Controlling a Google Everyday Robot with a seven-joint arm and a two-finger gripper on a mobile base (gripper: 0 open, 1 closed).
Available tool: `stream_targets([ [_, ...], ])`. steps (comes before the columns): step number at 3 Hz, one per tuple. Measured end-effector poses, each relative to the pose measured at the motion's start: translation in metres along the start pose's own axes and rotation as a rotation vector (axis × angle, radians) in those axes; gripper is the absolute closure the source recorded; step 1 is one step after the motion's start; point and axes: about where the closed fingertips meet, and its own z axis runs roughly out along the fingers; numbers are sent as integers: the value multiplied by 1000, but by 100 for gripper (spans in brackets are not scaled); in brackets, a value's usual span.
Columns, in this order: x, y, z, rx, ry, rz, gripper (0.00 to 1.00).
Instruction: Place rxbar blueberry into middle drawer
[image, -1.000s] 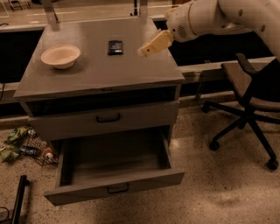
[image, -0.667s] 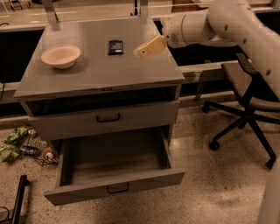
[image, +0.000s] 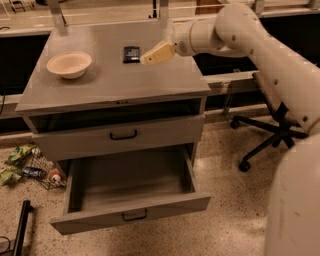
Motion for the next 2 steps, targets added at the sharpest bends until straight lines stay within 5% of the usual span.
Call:
stream_targets([
  [1, 12, -10, 6, 28, 61, 30, 0],
  [2, 15, -20, 31, 81, 29, 107, 0],
])
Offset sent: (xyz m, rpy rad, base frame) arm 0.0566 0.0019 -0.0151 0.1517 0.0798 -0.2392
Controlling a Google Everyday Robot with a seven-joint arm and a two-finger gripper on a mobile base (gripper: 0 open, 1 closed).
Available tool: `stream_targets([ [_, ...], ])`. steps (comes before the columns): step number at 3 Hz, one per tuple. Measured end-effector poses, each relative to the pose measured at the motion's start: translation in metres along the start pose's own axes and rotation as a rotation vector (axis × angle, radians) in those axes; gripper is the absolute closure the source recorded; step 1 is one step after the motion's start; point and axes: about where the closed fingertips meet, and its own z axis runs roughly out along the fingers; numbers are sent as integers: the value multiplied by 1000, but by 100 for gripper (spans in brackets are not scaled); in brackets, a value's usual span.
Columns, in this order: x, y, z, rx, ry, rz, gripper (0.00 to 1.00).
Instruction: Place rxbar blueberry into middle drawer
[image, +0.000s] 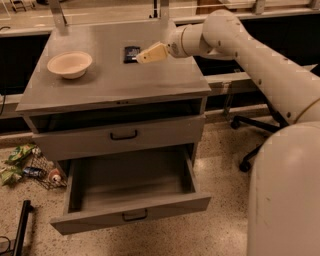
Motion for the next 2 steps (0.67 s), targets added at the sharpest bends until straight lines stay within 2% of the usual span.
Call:
stream_targets([
  [1, -1, -19, 21, 65, -22, 72, 0],
  [2, 0, -27, 51, 81, -41, 109, 0],
])
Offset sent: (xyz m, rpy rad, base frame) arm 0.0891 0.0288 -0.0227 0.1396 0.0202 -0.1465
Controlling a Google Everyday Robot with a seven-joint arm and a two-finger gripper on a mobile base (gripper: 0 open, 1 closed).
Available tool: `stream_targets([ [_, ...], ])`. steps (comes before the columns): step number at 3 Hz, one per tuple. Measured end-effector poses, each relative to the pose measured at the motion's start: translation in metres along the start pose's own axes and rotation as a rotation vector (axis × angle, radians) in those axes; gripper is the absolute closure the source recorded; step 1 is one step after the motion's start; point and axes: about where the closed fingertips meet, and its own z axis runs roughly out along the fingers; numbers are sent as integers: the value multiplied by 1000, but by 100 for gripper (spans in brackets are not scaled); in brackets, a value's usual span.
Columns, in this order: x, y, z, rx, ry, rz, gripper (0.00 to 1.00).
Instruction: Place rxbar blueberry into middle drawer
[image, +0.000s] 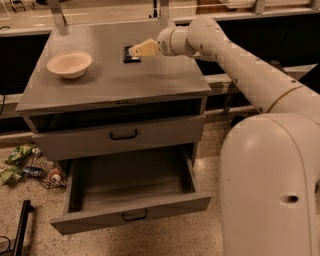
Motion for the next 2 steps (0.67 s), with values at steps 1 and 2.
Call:
stream_targets([
  [1, 1, 8, 31, -29, -19, 10, 0],
  [2, -3, 20, 60, -69, -53, -19, 0],
])
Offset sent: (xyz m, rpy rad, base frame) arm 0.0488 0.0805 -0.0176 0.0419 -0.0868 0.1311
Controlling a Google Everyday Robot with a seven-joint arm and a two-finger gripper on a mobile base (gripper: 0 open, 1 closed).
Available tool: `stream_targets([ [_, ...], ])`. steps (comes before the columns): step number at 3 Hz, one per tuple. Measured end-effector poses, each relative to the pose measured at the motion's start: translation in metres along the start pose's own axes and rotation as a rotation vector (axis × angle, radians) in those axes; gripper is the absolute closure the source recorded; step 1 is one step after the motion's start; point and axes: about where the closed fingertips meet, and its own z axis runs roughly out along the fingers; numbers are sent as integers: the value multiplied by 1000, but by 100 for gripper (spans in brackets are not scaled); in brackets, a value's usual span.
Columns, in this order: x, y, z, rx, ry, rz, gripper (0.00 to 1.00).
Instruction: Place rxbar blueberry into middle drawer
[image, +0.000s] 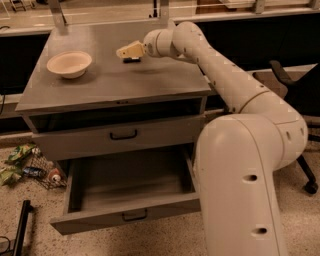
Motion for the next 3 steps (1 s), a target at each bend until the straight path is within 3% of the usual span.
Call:
stream_targets([
  [1, 6, 6, 21, -29, -8, -3, 0],
  [3, 24, 6, 35, -26, 3, 48, 0],
])
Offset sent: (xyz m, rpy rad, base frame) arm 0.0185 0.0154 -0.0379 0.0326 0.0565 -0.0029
